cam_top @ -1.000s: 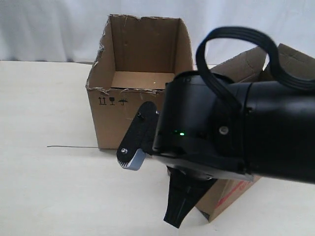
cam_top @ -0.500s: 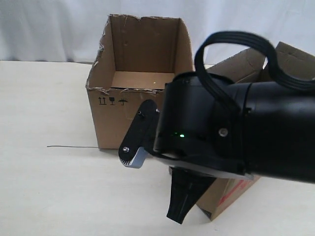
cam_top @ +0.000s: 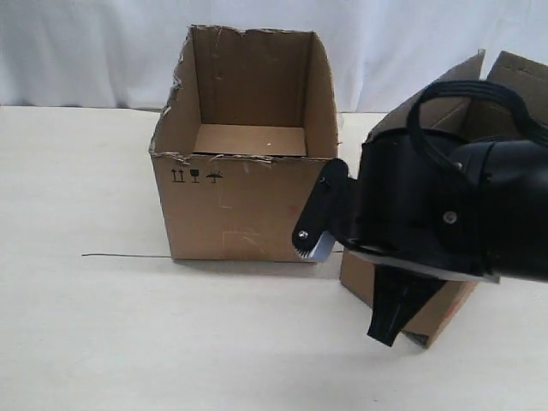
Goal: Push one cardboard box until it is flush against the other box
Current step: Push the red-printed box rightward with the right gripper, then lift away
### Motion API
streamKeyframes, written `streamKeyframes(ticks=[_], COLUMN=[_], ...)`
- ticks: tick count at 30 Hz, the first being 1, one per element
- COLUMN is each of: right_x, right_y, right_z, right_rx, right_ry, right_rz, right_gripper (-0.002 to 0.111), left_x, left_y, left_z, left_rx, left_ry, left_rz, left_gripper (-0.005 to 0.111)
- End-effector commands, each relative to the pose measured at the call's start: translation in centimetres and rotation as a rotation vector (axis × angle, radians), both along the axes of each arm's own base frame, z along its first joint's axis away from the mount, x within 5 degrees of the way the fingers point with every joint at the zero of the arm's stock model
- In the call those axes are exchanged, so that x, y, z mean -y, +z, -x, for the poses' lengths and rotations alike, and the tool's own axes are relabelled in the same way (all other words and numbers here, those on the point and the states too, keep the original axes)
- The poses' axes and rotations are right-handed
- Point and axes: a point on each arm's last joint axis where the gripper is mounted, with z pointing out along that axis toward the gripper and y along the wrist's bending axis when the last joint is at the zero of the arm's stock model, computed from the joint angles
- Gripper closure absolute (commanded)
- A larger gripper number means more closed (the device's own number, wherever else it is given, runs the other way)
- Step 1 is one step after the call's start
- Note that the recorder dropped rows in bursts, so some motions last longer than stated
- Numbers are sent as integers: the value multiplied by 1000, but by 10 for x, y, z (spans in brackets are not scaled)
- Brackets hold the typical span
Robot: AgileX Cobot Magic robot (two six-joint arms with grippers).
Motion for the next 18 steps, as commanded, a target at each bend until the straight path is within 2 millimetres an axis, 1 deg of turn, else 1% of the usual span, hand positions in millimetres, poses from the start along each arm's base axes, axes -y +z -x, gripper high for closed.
streamKeyframes(ticks=[1,4,8,11,13,15,16,18], right_x=[12,15,9,9,12,16,17,22], right_y=[6,9,8,9,18,37,49,69], right_z=[-13,-19,-21,-21,-15,-1,8,21], right_rx=[55,112,130,134,138,160,183,230], right_ry=[-52,-58,-31,-35,-49,-41,-37,-34], right_rz=[1,10,-49,-56,-78,-163,-232,-351], right_gripper=[103,103,103,103,103,103,103,103], left_x=[0,0,0,0,0,0,0,0], left_y=[0,0,0,0,0,0,0,0], left_z=[0,0,0,0,0,0,0,0], left_rx=[11,11,11,11,11,11,11,11], left_ry=[-5,-5,-5,-5,-5,-5,-5,-5], left_rz=[3,3,3,3,3,3,3,3], left_gripper=[107,107,107,107,107,107,107,107])
